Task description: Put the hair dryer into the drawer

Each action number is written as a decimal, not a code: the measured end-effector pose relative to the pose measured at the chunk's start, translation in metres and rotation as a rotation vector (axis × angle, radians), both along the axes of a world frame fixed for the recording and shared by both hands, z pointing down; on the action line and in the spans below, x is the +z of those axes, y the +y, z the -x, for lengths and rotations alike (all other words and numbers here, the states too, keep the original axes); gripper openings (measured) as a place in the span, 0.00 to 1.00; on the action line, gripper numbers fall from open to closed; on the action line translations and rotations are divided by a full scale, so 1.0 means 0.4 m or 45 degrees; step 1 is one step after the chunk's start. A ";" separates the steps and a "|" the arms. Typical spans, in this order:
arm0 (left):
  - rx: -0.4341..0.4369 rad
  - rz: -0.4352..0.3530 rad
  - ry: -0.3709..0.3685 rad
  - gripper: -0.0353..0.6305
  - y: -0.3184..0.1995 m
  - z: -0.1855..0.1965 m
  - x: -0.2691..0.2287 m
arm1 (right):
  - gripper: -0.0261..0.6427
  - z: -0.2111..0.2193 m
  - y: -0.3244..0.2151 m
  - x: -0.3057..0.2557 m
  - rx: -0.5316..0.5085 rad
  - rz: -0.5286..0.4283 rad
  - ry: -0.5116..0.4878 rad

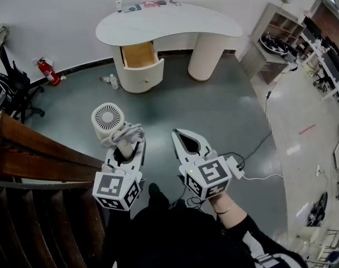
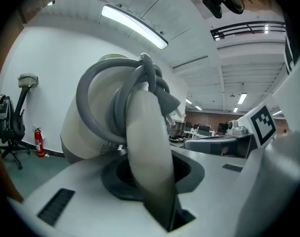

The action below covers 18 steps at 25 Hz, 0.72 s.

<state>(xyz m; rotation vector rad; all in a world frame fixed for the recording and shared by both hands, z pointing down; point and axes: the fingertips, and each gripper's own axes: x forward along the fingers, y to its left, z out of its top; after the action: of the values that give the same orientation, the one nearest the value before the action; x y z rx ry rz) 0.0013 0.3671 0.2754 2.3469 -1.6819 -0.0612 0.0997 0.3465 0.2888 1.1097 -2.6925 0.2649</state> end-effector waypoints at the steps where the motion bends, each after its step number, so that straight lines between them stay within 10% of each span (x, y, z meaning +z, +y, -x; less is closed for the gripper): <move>1: 0.002 0.001 0.001 0.21 -0.003 0.006 0.005 | 0.04 0.007 -0.003 0.006 -0.003 0.002 0.000; 18: 0.039 0.019 0.008 0.21 -0.017 0.097 0.035 | 0.04 -0.005 -0.072 0.060 0.153 0.059 0.090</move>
<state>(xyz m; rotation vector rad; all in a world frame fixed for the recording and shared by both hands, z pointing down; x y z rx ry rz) -0.0377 0.3602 0.2895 2.3580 -1.6376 -0.0502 0.1018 0.3177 0.3127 1.2449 -2.5492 0.3003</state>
